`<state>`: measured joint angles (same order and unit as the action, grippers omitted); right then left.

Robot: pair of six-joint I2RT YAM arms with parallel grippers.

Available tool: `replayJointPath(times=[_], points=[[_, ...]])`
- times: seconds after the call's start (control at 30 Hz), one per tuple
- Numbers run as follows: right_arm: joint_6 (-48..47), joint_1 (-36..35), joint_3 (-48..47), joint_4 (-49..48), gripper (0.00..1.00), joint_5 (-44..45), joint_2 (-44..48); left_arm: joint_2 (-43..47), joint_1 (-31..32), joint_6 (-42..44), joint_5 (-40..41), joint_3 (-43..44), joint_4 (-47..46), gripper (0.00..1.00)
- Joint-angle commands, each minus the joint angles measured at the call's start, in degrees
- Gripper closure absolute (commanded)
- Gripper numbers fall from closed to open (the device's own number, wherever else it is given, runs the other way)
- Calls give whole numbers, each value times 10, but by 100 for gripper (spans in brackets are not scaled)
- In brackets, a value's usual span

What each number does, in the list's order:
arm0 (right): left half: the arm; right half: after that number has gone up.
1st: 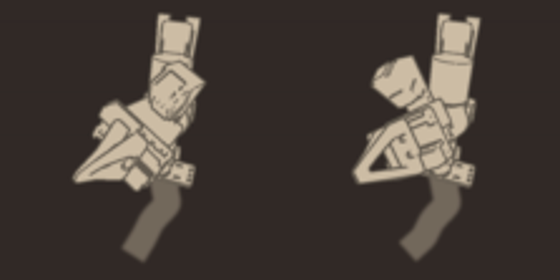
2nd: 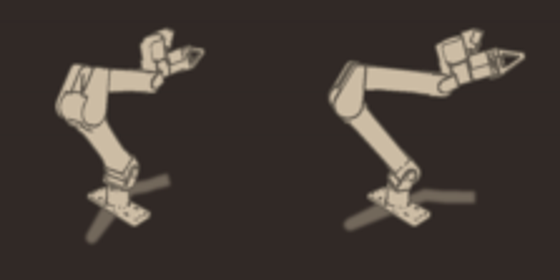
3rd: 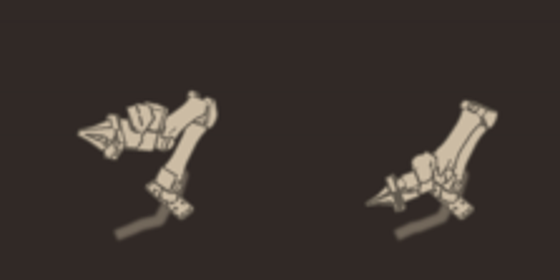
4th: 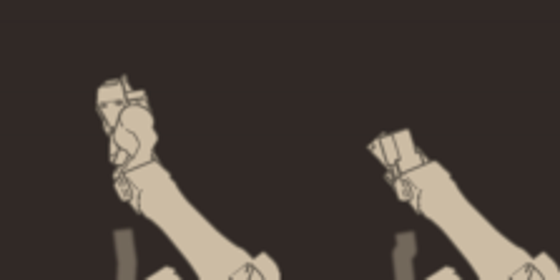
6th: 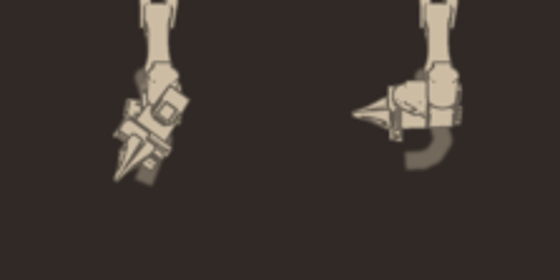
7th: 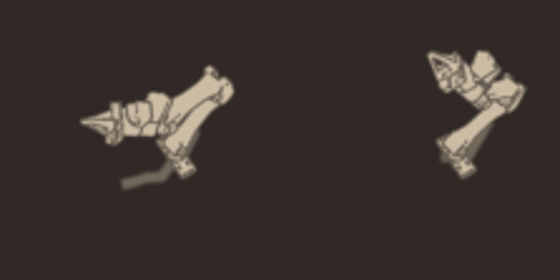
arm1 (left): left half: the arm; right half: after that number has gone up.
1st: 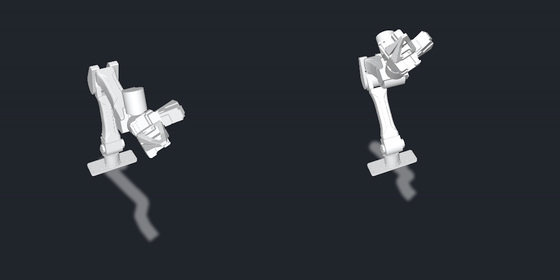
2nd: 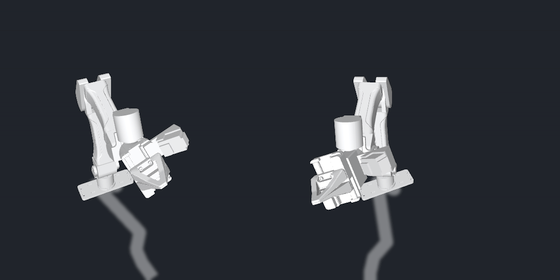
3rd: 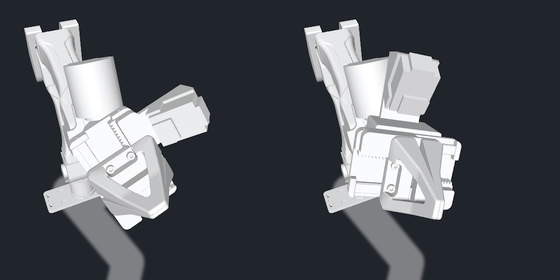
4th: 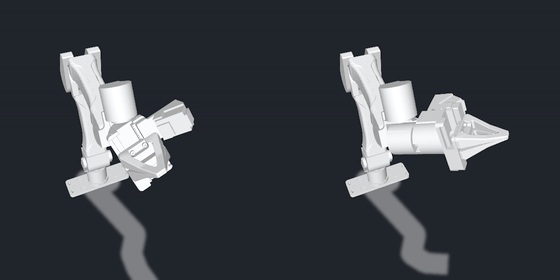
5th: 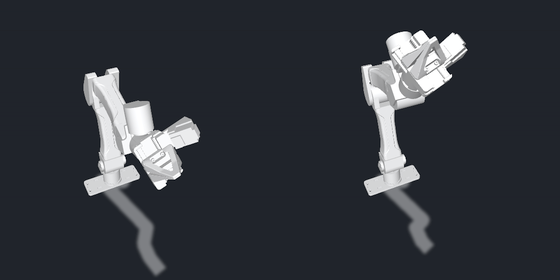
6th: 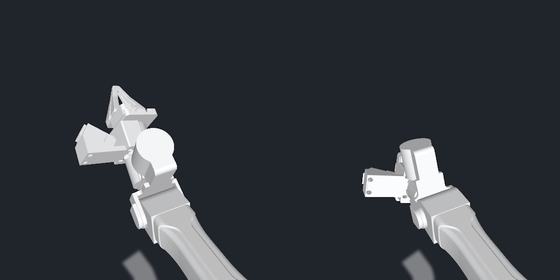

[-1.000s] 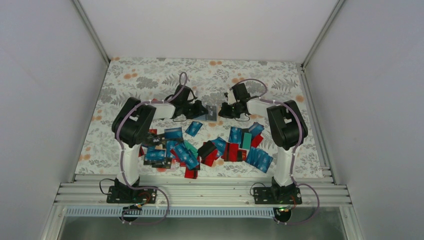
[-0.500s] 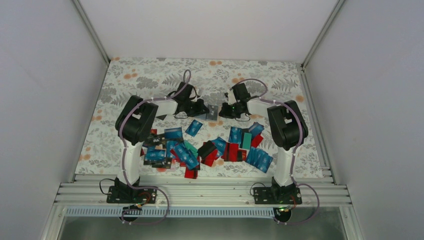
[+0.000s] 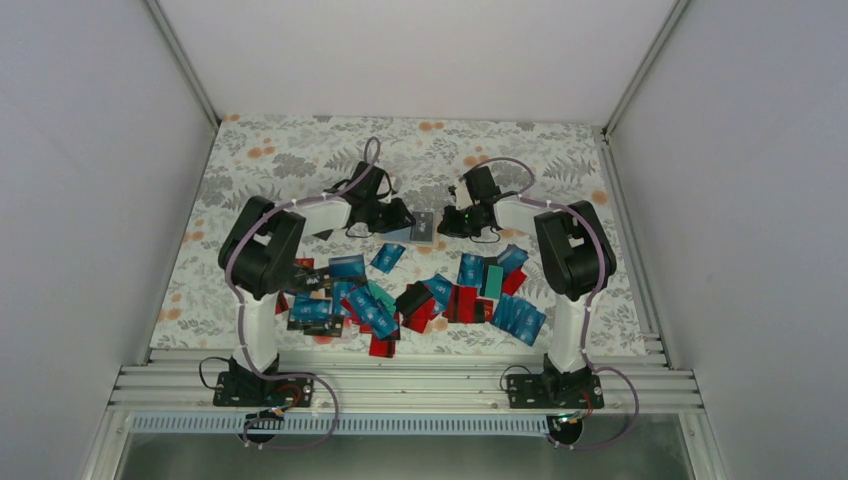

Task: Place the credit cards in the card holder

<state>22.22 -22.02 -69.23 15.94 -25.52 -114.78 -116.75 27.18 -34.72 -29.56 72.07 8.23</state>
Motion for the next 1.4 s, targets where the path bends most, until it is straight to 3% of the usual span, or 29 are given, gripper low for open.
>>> replayJointPath(times=[0.0,0.27,0.63,1.1,1.37], points=[[-9,-4,-9,13,95,3,14,46,2,17,22,-3,26,74],[-9,-4,-11,17,95,3,21,95,3,44,72,-14,62,60],[-9,-4,-23,29,94,-1,41,143,-1,113,211,-39,116,52],[-14,-4,-14,39,76,16,67,98,34,143,325,10,159,48],[-13,-4,0,34,69,15,73,97,61,145,333,5,150,45]])
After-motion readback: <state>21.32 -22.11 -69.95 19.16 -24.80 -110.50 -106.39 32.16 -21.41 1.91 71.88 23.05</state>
